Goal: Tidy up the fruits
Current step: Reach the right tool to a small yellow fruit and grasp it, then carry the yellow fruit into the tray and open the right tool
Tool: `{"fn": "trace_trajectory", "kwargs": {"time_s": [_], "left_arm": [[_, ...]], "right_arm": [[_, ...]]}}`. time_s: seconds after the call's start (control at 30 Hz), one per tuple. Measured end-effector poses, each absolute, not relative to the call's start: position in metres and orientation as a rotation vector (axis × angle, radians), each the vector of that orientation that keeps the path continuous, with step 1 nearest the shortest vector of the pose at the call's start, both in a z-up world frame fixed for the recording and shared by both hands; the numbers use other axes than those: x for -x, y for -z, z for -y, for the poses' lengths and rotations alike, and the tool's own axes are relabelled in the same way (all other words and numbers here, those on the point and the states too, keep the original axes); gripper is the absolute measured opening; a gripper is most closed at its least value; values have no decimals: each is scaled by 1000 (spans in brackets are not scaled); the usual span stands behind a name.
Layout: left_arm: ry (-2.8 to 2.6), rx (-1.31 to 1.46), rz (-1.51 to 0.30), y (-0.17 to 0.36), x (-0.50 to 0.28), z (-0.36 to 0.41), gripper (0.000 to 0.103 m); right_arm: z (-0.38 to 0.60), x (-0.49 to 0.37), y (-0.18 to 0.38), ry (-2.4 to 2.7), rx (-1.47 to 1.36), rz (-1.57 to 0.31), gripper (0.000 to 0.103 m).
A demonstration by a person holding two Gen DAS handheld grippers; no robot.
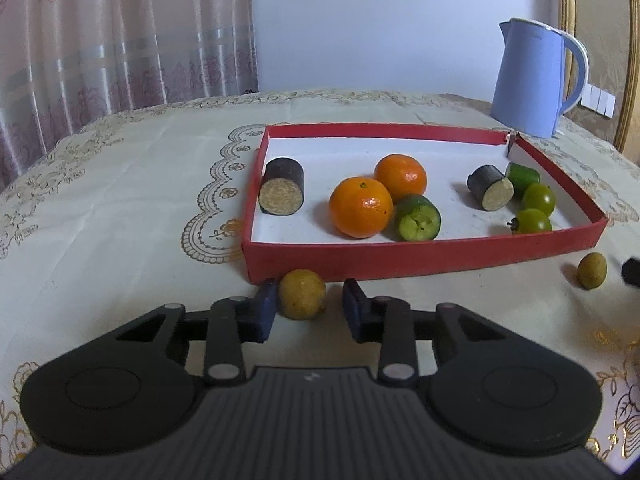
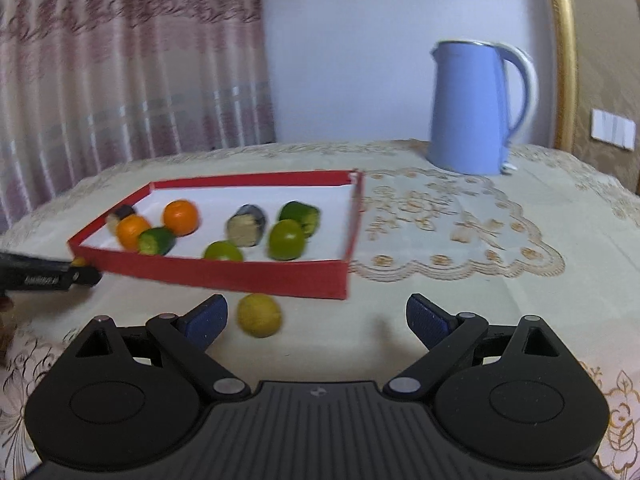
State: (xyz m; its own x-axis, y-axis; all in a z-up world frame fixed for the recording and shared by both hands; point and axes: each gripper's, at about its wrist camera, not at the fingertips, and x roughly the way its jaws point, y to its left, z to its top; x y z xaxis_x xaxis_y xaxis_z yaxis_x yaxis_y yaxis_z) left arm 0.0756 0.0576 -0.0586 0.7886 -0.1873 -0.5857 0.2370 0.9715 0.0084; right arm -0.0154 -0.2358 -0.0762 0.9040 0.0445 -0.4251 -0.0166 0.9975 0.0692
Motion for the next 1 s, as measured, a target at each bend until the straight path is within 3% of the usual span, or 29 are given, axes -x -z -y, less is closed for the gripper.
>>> {"fn": "trace_trajectory", "kwargs": {"time_s": [0.3,0.37,0.43,0.5,0.6,0.73,0.93,1.0], "left_arm": [[224,-76,-621,59,-76,-58,48],[214,-77,-622,59,-76,-58,52],[215,-65,-623,59,-76,-60,54],[216,-70,-624,59,-76,-60,56],[209,-75,-626,59,-76,-59,62],[206,-76,-627,59,-77,-59,64],[202,-80,-626,60,-77,-58,65],[204,-85,-629,60,-77,-58,73]], "right_arm": [[202,2,77,-48,39,-459,96],[200,-2,78,-38,40,-466,85],[200,-8,80,-50,26,-497,65],[199,-15,83,-61,21,-540,53],[199,-17,84,-78,7,-542,51],[190,-21,85,-83,47,-555,33],[192,-22,84,-83,30,-552,30],[193,-20,83,-81,26,-538,30]]}}
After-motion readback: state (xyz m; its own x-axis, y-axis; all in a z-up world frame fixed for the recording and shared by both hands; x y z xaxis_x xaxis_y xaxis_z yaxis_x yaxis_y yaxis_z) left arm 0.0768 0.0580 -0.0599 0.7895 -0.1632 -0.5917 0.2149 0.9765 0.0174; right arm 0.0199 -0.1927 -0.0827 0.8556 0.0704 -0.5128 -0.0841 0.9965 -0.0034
